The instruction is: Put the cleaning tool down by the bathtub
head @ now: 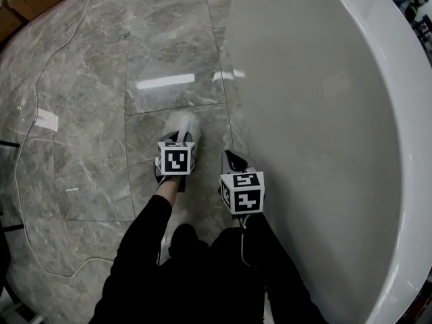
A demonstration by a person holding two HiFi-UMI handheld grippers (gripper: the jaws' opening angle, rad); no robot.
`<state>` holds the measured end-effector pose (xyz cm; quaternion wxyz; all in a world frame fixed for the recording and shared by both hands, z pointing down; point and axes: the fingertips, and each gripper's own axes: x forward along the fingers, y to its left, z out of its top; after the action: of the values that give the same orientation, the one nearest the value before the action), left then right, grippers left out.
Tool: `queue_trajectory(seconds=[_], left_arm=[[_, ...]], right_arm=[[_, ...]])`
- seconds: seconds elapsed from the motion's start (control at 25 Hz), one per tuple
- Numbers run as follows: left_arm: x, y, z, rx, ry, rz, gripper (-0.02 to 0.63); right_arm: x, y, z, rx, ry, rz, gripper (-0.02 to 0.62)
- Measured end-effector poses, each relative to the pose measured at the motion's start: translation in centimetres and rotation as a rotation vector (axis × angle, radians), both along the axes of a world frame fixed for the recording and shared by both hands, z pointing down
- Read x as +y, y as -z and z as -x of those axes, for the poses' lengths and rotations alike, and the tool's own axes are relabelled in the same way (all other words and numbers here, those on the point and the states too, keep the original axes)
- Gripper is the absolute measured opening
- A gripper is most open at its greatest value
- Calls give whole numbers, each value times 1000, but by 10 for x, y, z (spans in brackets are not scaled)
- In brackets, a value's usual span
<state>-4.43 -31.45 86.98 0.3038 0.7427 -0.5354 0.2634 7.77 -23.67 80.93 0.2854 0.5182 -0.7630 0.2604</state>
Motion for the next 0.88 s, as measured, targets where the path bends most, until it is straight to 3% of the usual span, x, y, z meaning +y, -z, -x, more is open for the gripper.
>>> queue_trajectory(seconds=[0.44, 0.88], left_arm=[[-8, -23, 3, 5, 15, 42, 96], [-9, -25, -1, -3, -34, 19, 97]], right_arm=[[-4, -4, 2, 25, 20, 18, -1], [-6, -11, 9, 30, 23, 36, -2]])
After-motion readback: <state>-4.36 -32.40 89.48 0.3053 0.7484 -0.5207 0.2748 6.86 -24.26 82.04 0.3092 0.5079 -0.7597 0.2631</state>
